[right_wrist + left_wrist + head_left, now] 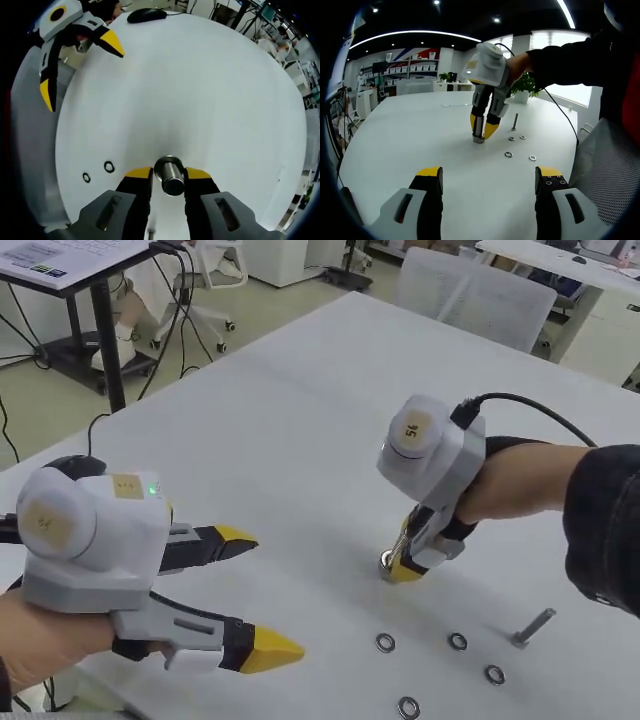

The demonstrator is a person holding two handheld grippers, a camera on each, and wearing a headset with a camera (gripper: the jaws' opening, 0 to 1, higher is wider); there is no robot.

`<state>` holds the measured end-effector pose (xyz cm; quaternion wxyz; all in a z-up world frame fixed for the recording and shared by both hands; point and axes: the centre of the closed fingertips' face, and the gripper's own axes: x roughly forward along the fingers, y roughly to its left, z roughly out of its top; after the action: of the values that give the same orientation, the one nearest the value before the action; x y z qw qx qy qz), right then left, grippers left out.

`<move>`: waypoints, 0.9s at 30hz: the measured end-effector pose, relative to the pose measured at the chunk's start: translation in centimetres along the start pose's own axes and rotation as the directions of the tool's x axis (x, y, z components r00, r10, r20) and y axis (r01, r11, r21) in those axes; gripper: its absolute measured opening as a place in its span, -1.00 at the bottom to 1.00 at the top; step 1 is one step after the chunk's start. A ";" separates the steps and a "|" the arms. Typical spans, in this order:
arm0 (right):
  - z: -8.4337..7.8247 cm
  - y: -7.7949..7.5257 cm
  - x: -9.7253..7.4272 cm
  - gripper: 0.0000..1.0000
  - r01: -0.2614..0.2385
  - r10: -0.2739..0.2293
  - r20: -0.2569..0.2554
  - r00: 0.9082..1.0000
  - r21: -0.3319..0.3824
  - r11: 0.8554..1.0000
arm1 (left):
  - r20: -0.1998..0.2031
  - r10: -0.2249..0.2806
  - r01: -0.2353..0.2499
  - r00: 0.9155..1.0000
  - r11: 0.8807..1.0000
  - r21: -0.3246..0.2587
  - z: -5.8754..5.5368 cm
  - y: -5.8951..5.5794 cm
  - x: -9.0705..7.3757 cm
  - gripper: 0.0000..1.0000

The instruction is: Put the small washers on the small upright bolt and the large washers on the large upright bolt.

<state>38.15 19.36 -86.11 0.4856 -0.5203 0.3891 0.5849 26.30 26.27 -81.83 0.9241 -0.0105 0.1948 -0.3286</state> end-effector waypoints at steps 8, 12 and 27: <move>-0.2 -0.1 -0.3 -0.45 -0.002 0.001 0.016 1.000 0.013 1.000 | -0.003 -0.003 0.003 1.000 1.000 0.002 0.0 -0.1 0.1 0.50; -0.7 0.0 -0.6 -0.46 0.005 -0.005 0.020 1.000 0.021 1.000 | -0.005 -0.006 0.006 1.000 1.000 0.004 0.1 -0.2 0.3 0.50; -2.4 0.3 -2.5 -0.46 0.057 -0.061 0.060 0.996 0.070 0.996 | -0.017 -0.034 0.035 0.999 0.999 0.028 0.8 -0.5 0.9 0.49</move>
<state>38.42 16.62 -84.01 0.5318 -0.4964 0.3779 0.5726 26.91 25.23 -81.38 0.9167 0.0022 0.1975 -0.3473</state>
